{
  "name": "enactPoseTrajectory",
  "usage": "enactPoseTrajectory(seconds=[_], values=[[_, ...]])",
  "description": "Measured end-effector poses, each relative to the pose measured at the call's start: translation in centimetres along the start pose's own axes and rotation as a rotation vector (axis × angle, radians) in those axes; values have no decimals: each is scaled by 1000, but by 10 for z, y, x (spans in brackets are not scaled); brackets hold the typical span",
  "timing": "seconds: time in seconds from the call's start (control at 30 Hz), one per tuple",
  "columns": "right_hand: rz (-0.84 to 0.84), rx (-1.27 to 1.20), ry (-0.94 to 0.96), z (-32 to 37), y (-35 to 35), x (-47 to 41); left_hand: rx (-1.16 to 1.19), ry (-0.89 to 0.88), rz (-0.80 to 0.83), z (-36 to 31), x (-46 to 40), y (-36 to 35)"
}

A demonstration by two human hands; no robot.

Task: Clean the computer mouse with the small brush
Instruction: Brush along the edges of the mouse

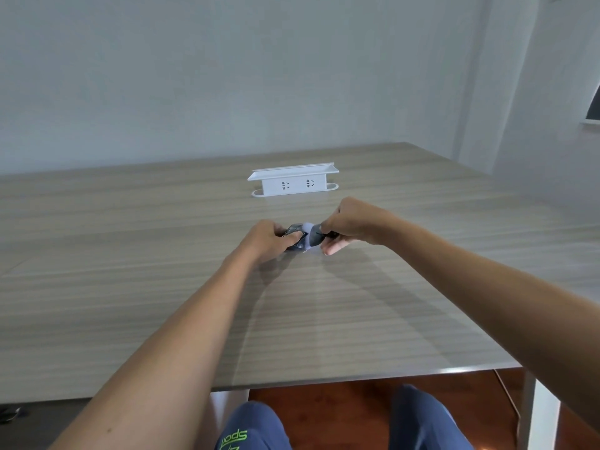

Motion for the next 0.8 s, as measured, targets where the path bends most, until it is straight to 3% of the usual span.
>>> enactPoseTrajectory(seconds=[0.23, 0.6, 0.8], values=[[-72, 62, -21, 0, 10, -1, -17, -5, -1, -1, 1, -1], [-10, -177, 12, -8, 5, 1, 74, -21, 2, 11, -10, 1], [-70, -113, 9, -10, 8, 8, 76, -32, 5, 9, -11, 0]])
Point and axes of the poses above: each hand's wrist, its own x-axis away from the middle knuckle, its own y-axis out of the back of the hand, z = x × y, the point moved 10 cm from there along -x, towards the middle knuckle, and after that the axes turned 11 degrees about z, right-handed, at the moved point
